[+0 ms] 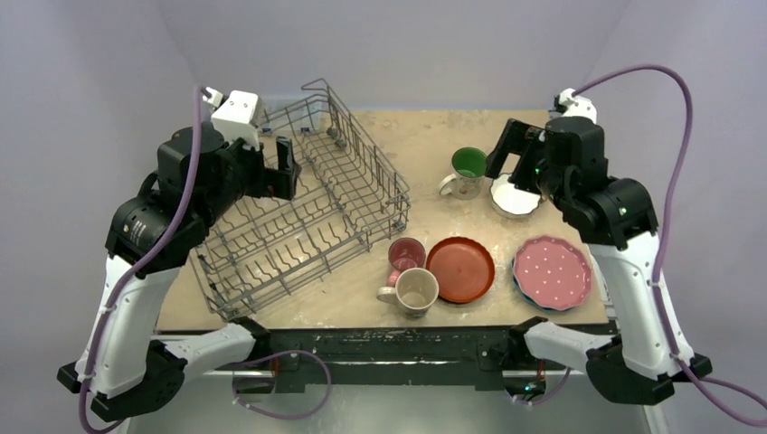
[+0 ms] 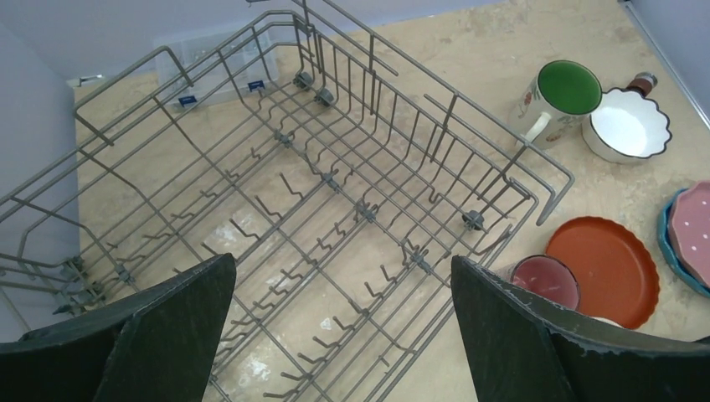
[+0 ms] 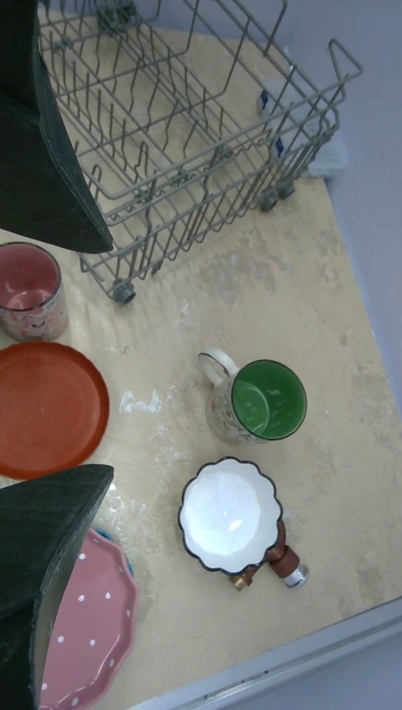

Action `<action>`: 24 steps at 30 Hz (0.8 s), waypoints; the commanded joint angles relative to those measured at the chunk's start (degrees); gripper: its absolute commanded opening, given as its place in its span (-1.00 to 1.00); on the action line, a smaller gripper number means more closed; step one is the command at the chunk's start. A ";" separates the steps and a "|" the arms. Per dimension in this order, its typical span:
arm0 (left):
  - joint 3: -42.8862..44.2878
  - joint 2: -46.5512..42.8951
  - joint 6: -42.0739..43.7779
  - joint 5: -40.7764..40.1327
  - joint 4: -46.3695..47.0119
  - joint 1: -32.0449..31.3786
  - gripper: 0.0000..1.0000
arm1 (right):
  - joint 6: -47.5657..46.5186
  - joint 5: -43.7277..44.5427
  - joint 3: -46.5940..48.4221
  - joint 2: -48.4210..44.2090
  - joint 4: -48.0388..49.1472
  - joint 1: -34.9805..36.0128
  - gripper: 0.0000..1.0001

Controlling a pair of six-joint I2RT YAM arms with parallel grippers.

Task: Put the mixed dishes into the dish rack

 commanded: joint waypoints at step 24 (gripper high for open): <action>-15.57 -9.95 -10.32 8.31 7.49 -0.39 1.00 | -4.37 -24.20 -25.54 -1.11 16.07 6.70 0.98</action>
